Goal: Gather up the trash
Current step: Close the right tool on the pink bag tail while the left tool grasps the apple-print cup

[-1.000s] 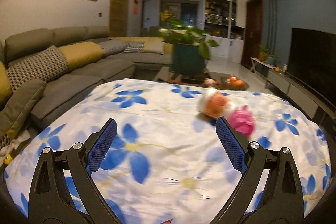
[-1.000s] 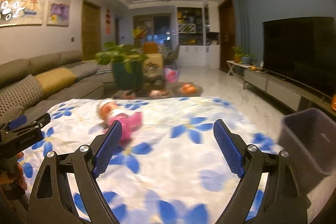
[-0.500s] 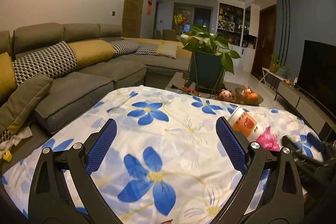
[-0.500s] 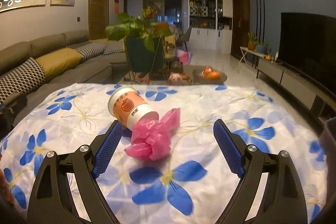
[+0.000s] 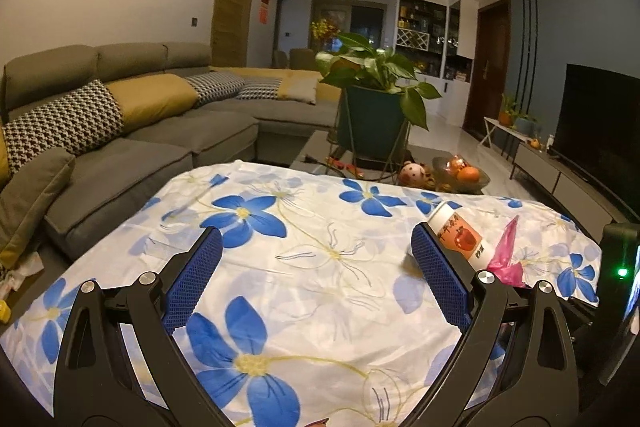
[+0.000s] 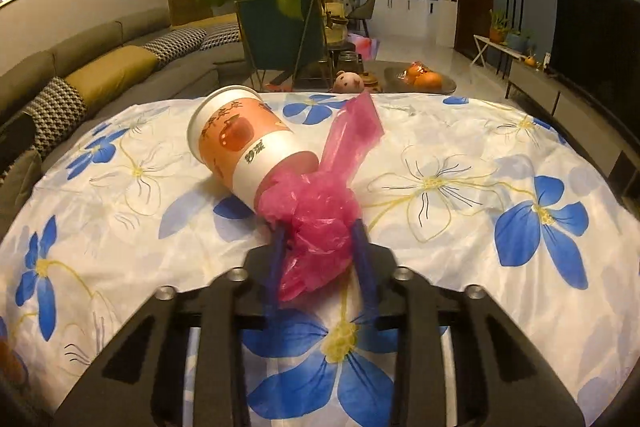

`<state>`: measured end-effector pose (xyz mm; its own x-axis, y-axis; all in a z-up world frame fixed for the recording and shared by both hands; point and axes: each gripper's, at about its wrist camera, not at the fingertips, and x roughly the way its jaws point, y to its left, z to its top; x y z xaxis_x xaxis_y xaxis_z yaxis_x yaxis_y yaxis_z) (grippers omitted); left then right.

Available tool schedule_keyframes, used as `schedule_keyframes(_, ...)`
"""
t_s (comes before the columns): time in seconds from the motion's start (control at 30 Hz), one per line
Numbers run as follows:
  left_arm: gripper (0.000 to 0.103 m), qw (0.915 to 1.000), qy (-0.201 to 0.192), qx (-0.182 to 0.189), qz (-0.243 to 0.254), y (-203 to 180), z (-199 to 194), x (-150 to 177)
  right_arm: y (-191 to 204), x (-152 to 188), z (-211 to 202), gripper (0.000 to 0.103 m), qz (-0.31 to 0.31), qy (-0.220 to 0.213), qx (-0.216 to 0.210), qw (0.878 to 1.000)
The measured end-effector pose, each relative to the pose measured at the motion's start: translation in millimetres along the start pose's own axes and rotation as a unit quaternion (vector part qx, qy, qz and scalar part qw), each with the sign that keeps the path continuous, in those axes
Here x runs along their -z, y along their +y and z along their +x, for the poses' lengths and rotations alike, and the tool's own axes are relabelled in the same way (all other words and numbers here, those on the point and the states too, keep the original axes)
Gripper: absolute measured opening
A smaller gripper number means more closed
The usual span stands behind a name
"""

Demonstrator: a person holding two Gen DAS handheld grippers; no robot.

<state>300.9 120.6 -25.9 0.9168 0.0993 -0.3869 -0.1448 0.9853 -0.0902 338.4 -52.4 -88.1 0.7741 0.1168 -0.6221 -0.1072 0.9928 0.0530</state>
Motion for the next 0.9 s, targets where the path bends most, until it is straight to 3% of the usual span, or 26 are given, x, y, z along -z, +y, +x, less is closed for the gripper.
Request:
schedule_keyframes(0.23, 0.094, 0.9995, 0.014, 0.024, 0.015, -20, 5, 3, -21, 8, -42, 0.028, 0.028, -0.043, -0.008, 0.999)
schedule_keyframes(0.43, 0.094, 0.9982, 0.032, 0.049, 0.007, -58, 18, -1, -49, 19, -84, 0.028, 0.059, -0.098, 0.011, 0.993)
schedule_keyframes(0.57, 0.094, 0.9955, 0.063, 0.07, -0.006, -86, 41, 0, -65, 26, -97, 0.028, 0.073, -0.108, 0.011, 0.991)
schedule_keyframes(0.9, 0.094, 0.9901, 0.128, 0.056, -0.004, -127, 102, 10, -93, 31, -104, 0.028, 0.083, -0.119, 0.006, 0.989)
